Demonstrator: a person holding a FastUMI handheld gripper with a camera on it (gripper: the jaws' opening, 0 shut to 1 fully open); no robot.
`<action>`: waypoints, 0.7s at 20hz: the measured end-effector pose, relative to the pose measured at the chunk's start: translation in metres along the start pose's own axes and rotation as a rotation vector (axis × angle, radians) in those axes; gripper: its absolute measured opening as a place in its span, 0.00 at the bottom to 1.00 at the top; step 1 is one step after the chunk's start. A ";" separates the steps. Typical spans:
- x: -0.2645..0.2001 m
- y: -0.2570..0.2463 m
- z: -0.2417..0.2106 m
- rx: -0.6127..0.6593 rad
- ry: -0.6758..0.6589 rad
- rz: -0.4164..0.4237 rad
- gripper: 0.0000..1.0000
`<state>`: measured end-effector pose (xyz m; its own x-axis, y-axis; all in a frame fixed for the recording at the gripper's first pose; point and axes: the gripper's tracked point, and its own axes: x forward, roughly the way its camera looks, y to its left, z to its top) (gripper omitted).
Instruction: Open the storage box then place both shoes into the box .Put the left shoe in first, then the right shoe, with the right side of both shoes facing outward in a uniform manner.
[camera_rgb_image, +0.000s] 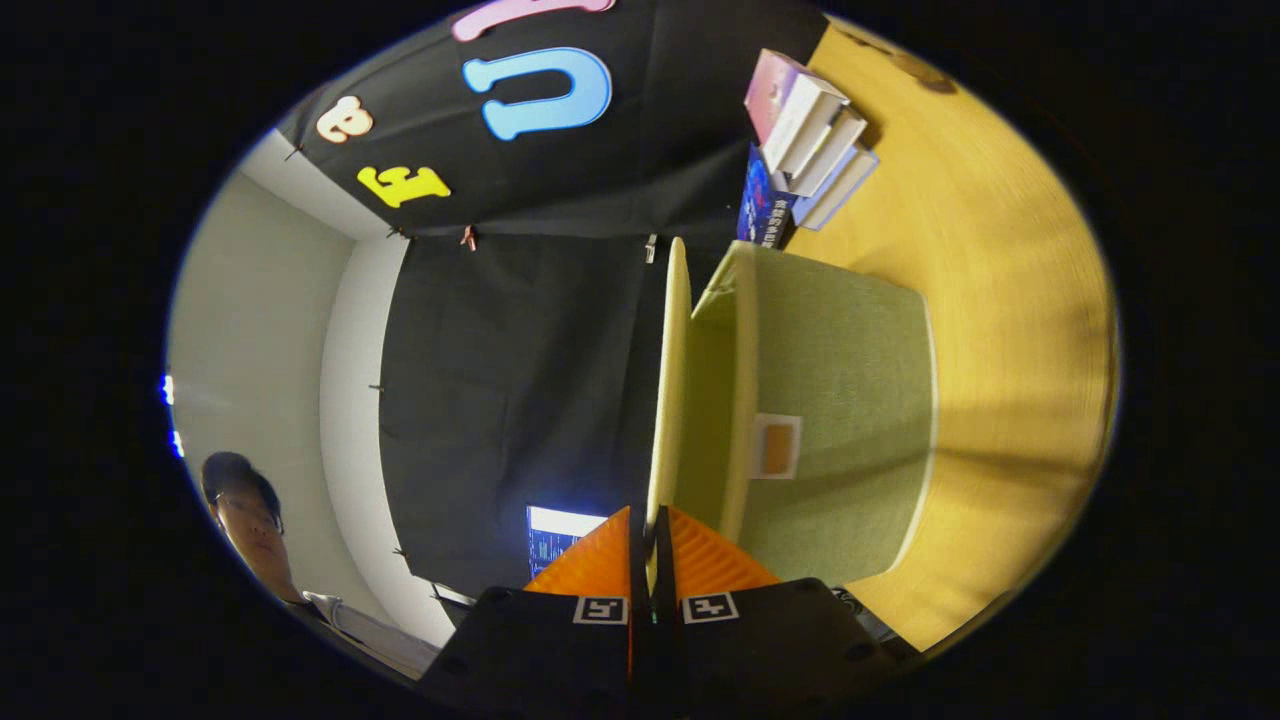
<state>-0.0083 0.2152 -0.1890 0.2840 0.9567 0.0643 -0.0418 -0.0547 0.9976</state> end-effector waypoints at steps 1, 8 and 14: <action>0.006 0.011 0.000 -0.027 0.009 -0.006 0.05; 0.073 0.096 0.005 -0.198 0.048 -0.029 0.08; 0.138 0.113 -0.011 -0.232 0.118 -0.037 0.24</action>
<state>0.0157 0.3443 -0.0680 0.1765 0.9842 0.0113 -0.2559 0.0348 0.9661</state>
